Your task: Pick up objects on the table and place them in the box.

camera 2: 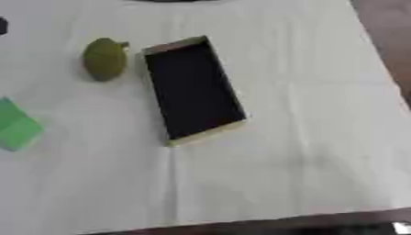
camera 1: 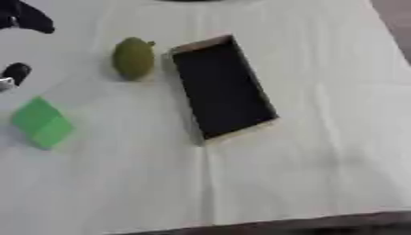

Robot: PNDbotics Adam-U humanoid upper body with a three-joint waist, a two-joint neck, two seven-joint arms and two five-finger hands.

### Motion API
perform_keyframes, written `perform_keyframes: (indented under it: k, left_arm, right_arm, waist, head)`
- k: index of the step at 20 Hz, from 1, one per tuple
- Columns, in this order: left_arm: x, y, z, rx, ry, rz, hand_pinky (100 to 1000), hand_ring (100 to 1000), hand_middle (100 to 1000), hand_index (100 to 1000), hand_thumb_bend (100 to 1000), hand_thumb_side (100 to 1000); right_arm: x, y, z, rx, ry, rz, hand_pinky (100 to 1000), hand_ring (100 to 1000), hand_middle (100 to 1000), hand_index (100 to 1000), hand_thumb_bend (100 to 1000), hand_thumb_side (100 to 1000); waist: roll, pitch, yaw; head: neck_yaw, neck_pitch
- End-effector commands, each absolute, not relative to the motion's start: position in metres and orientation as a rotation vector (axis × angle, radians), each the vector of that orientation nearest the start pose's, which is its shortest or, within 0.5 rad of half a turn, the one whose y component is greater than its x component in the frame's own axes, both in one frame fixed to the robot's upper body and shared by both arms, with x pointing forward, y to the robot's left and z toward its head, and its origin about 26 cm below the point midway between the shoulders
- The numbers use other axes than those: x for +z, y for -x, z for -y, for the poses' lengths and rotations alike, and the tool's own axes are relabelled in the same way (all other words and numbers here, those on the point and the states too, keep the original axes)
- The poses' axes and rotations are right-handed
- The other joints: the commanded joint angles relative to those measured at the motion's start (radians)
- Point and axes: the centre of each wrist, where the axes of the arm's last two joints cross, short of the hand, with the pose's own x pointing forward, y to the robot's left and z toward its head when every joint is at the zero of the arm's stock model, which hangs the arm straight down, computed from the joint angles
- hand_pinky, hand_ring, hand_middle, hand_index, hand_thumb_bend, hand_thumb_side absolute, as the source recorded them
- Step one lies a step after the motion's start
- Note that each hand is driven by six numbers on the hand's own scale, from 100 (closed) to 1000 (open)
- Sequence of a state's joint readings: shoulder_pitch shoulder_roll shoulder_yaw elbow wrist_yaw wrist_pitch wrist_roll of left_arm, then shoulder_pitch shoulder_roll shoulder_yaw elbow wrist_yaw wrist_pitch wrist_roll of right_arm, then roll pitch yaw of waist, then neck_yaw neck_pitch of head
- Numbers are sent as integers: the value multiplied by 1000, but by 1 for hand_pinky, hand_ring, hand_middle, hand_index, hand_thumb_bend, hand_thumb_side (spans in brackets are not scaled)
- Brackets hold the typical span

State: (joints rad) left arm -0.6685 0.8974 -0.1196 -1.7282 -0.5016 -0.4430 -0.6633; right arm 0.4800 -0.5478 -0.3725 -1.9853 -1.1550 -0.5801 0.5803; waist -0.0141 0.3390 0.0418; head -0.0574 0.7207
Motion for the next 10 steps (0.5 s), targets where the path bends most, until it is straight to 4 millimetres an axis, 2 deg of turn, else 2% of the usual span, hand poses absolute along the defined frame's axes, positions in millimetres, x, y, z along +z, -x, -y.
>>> perform_keyframes:
  k: [1,2,7,8,9,10]
  left_arm:
    - [333,-338,-325,2634,1195,-1951,934,909,861,932,100,270]
    - [332,-338,-325,2646,1188,-1942,934,908,860,931,100,233]
    - [330,-339,-324,2713,1172,-1895,937,915,865,931,115,244]
    - [330,-339,-325,2734,1176,-1880,937,915,865,936,146,245]
    - [330,-339,-325,2753,1181,-1864,937,915,865,937,141,291]
    - [330,-339,-325,2766,1185,-1851,936,914,863,936,134,386]
  right_arm:
    - [105,-149,434,546,-251,2620,1000,1000,692,965,100,470]
    - [104,-149,434,548,-251,2618,1000,1000,691,966,100,470]
    - [99,-150,429,561,-255,2603,1000,1000,684,968,100,470]
    - [99,-150,429,564,-255,2600,1000,1000,682,968,100,470]
    - [98,-150,428,567,-256,2598,1000,1000,682,968,100,470]
    - [98,-150,428,569,-256,2597,1000,1000,680,968,100,470]
  waist:
    - [1,-19,0]
    - [2,-18,0]
    - [5,-19,2]
    - [6,-19,2]
    - [7,-19,3]
    - [7,-19,3]
  head:
    - [11,-7]
    - [14,-7]
    - [19,-5]
    - [19,-4]
    - [19,-4]
    - [19,-4]
